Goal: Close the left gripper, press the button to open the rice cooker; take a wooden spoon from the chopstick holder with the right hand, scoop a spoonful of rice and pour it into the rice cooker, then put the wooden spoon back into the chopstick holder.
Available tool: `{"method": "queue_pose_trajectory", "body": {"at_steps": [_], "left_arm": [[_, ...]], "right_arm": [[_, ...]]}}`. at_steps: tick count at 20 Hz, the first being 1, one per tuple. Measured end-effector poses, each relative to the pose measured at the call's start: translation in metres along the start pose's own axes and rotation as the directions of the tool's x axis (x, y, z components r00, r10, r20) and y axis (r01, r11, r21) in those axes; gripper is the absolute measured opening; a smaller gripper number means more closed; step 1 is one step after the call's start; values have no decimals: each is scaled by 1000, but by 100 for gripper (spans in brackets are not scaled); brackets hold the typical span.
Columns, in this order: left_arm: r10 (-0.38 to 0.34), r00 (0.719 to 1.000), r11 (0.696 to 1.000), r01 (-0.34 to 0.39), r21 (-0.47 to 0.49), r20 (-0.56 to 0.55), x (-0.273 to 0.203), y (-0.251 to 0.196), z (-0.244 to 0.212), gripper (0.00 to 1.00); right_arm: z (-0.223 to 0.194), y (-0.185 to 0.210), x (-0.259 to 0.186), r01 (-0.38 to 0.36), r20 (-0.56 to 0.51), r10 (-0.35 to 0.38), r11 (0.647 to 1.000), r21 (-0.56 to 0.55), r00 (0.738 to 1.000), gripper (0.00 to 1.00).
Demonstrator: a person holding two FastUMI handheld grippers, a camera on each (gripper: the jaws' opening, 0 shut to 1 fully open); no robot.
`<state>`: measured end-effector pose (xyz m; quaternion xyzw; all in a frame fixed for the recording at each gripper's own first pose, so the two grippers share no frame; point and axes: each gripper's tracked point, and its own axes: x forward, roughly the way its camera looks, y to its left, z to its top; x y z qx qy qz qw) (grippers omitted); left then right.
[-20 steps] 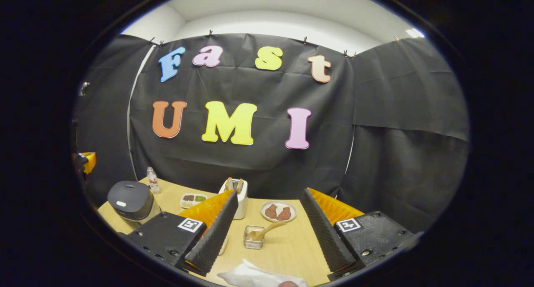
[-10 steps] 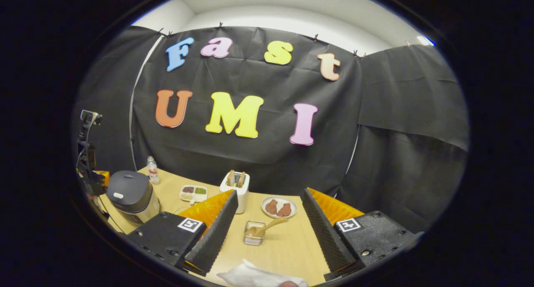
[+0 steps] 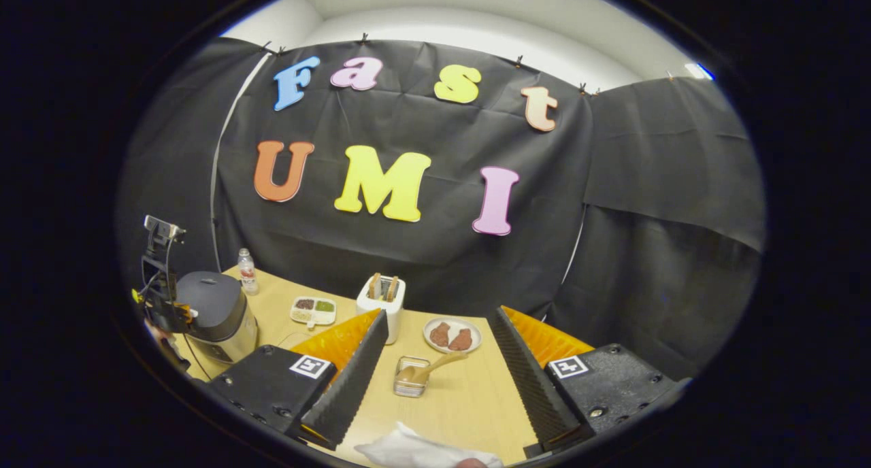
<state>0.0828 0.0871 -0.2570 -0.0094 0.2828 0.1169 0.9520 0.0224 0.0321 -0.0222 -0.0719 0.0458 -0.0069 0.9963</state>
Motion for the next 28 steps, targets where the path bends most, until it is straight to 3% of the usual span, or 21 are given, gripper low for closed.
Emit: {"method": "queue_pose_trajectory", "body": {"at_steps": [8, 14, 16, 17, 20, 23, 25, 26, 28], "left_arm": [[-4, 997, 1000, 4, -4, -80, 0, 0, -9, 1], [39, 994, 997, -46, 66, 106, -1, 6, 21, 0], [44, 966, 998, -56, 42, 255, -14, 7, 56, 0], [46, 933, 998, -58, 23, 357, -25, 12, 85, 0], [37, 874, 999, -37, -9, 484, -52, 13, 133, 0], [29, 857, 999, -11, -37, 515, -68, 12, 153, 0], [-7, 864, 999, 28, -34, 503, -78, 6, 154, 0], [-11, 862, 999, 31, -31, 507, -85, 7, 155, 6], [-26, 853, 999, 44, -21, 521, -96, 8, 157, 0]], "right_arm": [[-5, -4, 0, 0, -11, 0, 1000, 8, 1000, 100], [-2, -4, -2, 1, 7, -1, 1000, -1, 1000, 100], [2, -7, -3, 5, 30, -5, 1000, 5, 1000, 100], [2, -8, -4, 8, 36, -9, 1000, 8, 999, 100], [5, -11, -5, 12, 52, -14, 1000, 24, 999, 100], [9, -10, -8, 9, 62, -11, 1000, 26, 998, 100], [14, -13, -8, 20, 78, -22, 999, 25, 997, 100], [15, -15, -8, 24, 82, -25, 999, 22, 996, 100], [15, -18, -8, 33, 87, -36, 999, 26, 996, 100]]}}
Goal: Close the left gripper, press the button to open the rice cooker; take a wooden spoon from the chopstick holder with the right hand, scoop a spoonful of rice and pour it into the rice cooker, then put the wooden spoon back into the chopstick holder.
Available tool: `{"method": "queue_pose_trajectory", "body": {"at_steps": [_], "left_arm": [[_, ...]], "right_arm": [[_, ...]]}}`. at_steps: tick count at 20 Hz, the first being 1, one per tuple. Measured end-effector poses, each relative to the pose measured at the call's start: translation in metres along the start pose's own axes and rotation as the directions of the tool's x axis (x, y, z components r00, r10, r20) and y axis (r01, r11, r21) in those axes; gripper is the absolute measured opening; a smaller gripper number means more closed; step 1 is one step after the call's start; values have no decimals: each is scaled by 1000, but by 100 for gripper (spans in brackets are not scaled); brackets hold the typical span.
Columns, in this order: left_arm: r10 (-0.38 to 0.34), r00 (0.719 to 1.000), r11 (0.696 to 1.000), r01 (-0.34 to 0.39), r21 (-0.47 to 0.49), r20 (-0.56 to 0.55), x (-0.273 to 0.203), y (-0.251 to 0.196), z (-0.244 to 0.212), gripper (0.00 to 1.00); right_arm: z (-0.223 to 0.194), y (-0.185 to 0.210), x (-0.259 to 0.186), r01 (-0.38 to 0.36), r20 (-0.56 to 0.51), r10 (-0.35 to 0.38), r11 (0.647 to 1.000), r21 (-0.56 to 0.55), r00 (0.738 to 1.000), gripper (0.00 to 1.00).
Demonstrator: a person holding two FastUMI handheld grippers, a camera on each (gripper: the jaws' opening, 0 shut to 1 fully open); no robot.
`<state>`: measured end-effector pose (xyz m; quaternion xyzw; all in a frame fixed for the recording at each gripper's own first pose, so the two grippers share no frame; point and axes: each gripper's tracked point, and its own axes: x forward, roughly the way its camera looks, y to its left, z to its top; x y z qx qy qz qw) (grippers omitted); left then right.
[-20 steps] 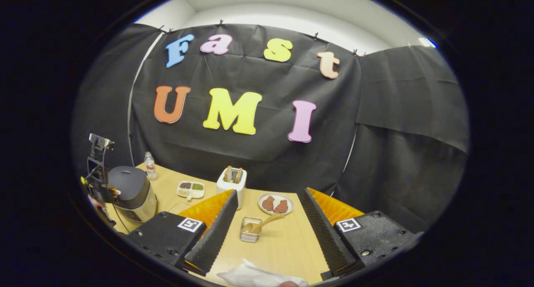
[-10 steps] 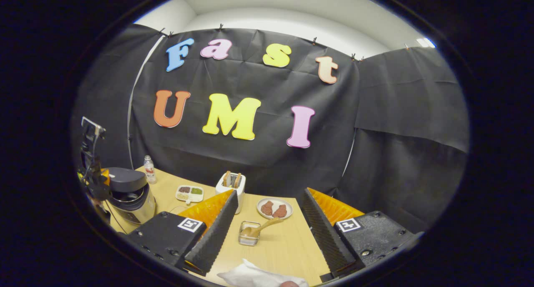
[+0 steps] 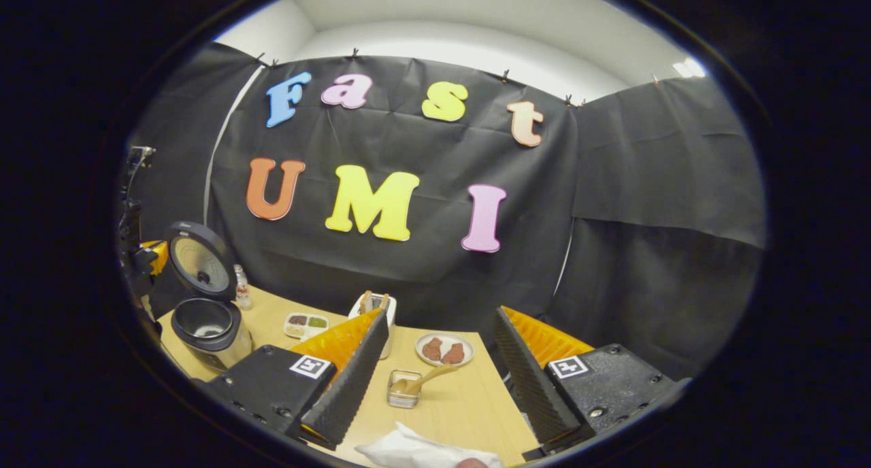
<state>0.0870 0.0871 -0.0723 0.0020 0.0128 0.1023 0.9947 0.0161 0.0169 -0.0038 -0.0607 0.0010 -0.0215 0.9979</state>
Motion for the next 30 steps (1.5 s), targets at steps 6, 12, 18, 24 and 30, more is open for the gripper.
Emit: {"method": "queue_pose_trajectory", "body": {"at_steps": [6, 12, 18, 24, 30], "left_arm": [[15, 1000, 1000, -15, 0, 26, -20, 12, 16, 93], [-8, 993, 1000, 4, 28, 120, -42, 5, 52, 99], [-63, 986, 997, 54, 62, 153, -57, -11, 67, 94], [-76, 990, 996, 69, 55, 123, -58, -15, 60, 95], [-83, 989, 996, 77, 55, 119, -62, -19, 57, 95]], "right_arm": [[0, -7, 1, 23, 12, -24, 999, 28, 1000, 100], [-2, -8, 7, 33, 23, -34, 998, 53, 999, 100], [-20, -7, 18, 31, -3, -31, 996, 81, 1000, 100], [-56, -5, 47, 33, -45, -27, 991, 131, 999, 100], [-141, 0, 103, 46, -140, -17, 977, 207, 990, 100]]}}
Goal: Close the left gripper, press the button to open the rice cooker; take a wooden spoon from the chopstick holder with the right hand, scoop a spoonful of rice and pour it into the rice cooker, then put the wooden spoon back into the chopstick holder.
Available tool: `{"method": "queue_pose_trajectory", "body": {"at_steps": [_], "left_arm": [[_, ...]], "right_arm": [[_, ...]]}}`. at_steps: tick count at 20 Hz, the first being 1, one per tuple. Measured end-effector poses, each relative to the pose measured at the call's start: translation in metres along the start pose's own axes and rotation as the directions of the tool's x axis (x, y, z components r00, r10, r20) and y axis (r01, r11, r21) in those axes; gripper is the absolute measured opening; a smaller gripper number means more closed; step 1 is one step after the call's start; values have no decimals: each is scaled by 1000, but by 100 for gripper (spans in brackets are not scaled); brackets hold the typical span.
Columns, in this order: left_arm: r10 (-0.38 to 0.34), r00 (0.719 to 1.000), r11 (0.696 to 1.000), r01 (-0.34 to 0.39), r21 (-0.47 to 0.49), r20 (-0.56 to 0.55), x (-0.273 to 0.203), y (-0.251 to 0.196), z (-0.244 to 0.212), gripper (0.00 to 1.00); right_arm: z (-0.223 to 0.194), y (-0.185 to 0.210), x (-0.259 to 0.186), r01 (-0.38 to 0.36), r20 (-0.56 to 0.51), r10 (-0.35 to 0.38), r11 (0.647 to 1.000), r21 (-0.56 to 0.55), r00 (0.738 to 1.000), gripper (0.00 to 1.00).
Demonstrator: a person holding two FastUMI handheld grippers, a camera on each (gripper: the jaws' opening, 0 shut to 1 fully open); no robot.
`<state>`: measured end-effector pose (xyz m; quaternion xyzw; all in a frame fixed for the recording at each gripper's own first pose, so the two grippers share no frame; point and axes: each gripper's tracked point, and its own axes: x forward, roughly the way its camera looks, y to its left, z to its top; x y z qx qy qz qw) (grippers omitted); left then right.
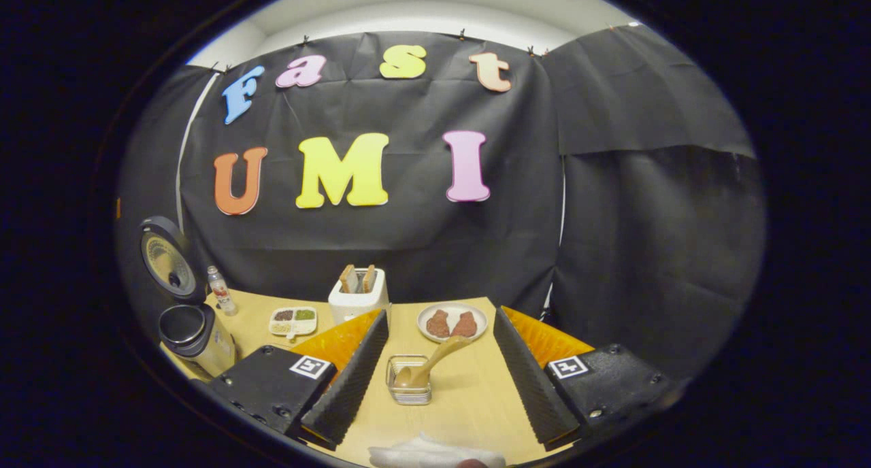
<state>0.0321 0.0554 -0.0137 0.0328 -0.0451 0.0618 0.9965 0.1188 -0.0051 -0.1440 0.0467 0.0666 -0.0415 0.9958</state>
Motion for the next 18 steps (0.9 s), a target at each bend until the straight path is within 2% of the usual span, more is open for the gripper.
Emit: {"method": "queue_pose_trajectory", "body": {"at_steps": [3, 4, 7, 8, 9, 12, 13, 14, 15, 16, 17, 18], "left_arm": [[-3, 1000, 1000, 3, -5, -7, -1, -4, -2, 95], [-4, 1000, 1000, 4, -3, -13, -1, -5, -4, 95], [-4, 999, 1000, 4, 10, -34, 1, -10, -14, 95], [-4, 999, 1000, 4, 16, -39, 0, -12, -17, 95], [-2, 999, 1000, 3, 24, -44, 1, -11, -20, 95], [-3, 998, 999, 5, 31, -71, 4, -15, -30, 95], [-6, 997, 999, 8, 35, -77, 5, -17, -33, 95], [-7, 997, 999, 10, 41, -80, 5, -19, -36, 95], [-9, 996, 999, 13, 49, -84, 6, -20, -38, 95], [-11, 996, 998, 16, 54, -89, 6, -22, -40, 95], [-14, 996, 998, 19, 55, -90, 6, -22, -42, 95], [-16, 995, 998, 22, 57, -94, 7, -24, -43, 95]], "right_arm": [[-44, -2, 41, -9, -51, 12, 999, 52, 999, 97], [-56, -3, 55, -12, -60, 16, 998, 66, 998, 100], [-92, -3, 95, -4, -104, 16, 993, 118, 994, 97], [-101, -2, 107, -8, -112, 23, 991, 134, 993, 100], [-106, -1, 118, -7, -107, 23, 989, 148, 994, 97], [-118, 5, 148, -27, -99, 43, 987, 160, 994, 100], [-123, 6, 156, -33, -100, 50, 986, 160, 994, 96], [-123, 8, 164, -43, -91, 58, 986, 161, 994, 100], [-125, 10, 169, -49, -92, 63, 987, 152, 994, 94], [-124, 13, 174, -59, -87, 72, 987, 151, 994, 99], [-122, 12, 179, -59, -81, 71, 987, 151, 994, 98], [-124, 13, 183, -64, -87, 79, 985, 160, 993, 90]]}}
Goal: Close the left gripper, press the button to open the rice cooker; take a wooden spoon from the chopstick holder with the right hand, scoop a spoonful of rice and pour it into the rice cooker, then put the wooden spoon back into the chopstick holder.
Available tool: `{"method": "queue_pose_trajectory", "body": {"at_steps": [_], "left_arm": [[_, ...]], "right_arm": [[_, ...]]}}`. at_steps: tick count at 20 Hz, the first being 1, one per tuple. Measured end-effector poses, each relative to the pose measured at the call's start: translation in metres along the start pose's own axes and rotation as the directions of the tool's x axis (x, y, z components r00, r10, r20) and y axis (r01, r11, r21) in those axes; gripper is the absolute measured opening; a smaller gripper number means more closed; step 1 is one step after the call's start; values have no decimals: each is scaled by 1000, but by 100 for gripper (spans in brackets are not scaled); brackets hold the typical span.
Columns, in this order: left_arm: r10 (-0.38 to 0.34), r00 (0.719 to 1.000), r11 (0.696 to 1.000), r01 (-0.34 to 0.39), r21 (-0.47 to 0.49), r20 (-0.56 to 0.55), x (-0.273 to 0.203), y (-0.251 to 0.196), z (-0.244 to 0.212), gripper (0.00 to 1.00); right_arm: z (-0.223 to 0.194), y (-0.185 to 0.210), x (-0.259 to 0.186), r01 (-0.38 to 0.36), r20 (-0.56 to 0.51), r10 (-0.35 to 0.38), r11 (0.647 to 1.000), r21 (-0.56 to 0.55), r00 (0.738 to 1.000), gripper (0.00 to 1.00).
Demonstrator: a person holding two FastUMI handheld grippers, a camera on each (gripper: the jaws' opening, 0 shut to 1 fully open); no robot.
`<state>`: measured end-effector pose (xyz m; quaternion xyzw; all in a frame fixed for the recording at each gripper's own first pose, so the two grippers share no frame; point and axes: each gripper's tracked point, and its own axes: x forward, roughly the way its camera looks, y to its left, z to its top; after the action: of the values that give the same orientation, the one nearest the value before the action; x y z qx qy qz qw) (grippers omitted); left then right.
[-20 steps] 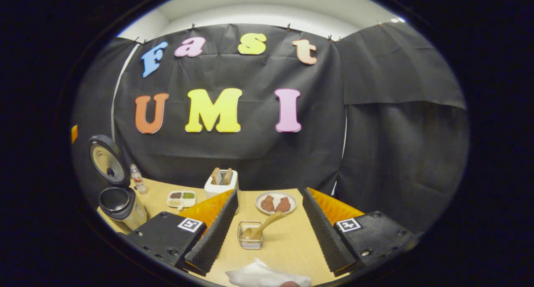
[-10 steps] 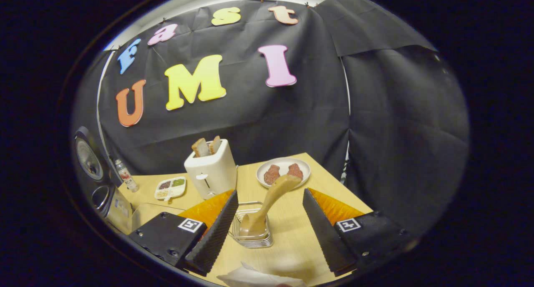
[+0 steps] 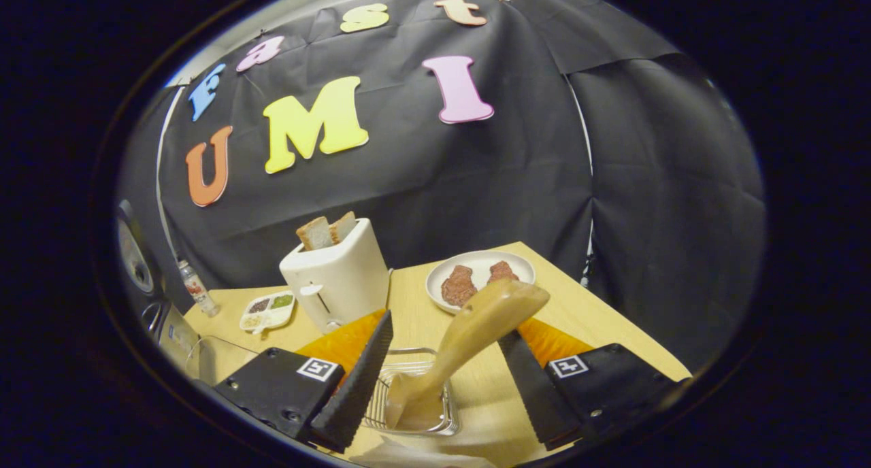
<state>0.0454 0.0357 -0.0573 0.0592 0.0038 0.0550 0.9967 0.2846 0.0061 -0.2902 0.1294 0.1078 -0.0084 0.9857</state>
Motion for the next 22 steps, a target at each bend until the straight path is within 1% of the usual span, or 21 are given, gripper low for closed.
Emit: {"method": "queue_pose_trajectory", "body": {"at_steps": [1, 2, 3, 4, 5, 7, 8, 9, 10, 12, 18, 20, 22], "left_arm": [[1, 1000, 1000, -1, 3, -3, 1, 0, -2, 95], [2, 1000, 1000, -2, 4, -3, 2, 0, -3, 95], [2, 1000, 1000, -2, 4, -8, 2, 0, -5, 95], [2, 1000, 1000, -2, 4, -11, 2, 0, -6, 95], [2, 1000, 1000, -2, 3, -12, 2, 0, -6, 95], [0, 1000, 1000, 0, 6, -11, 3, 0, -6, 95], [-2, 1000, 1000, 2, 6, -11, 2, 0, -5, 95], [-2, 1000, 1000, 2, 5, -8, 2, -1, -5, 95], [-3, 1000, 1000, 3, 5, -6, 3, -1, -4, 95], [-6, 1000, 1000, 6, 8, -3, 2, -2, -3, 95], [7, 1000, 1000, -7, 19, -5, -2, 6, -5, 95], [16, 1000, 1000, -16, 14, -10, -2, 13, -7, 95], [27, 1000, 1000, -27, 10, -13, -3, 21, -9, 95]], "right_arm": [[-2, 2, 2, -8, 0, 8, 1000, 12, 1000, 89], [2, 1, 5, -10, 3, 10, 1000, 20, 1000, 95], [2, 1, 8, -15, 6, 15, 1000, 27, 1000, 84], [5, 0, 9, -10, 11, 9, 999, 33, 1000, 84], [6, 0, 10, -10, 14, 10, 999, 35, 1000, 71], [6, -2, 12, -5, 13, 4, 1000, 19, 1000, 53], [9, -3, 11, -15, 16, 15, 1000, 25, 1000, 35], [8, 1, 12, -35, 12, 35, 998, 42, 999, 38], [9, 6, 8, -53, 12, 52, 997, 53, 999, 33], [10, 7, 10, -54, 15, 54, 998, 31, 998, 28], [16, 17, 3, -67, 23, 67, 998, 16, 997, 28], [29, 24, -2, -65, 43, 66, 998, -23, 997, 28], [46, 35, -11, -60, 68, 66, 994, -87, 996, 28]]}}
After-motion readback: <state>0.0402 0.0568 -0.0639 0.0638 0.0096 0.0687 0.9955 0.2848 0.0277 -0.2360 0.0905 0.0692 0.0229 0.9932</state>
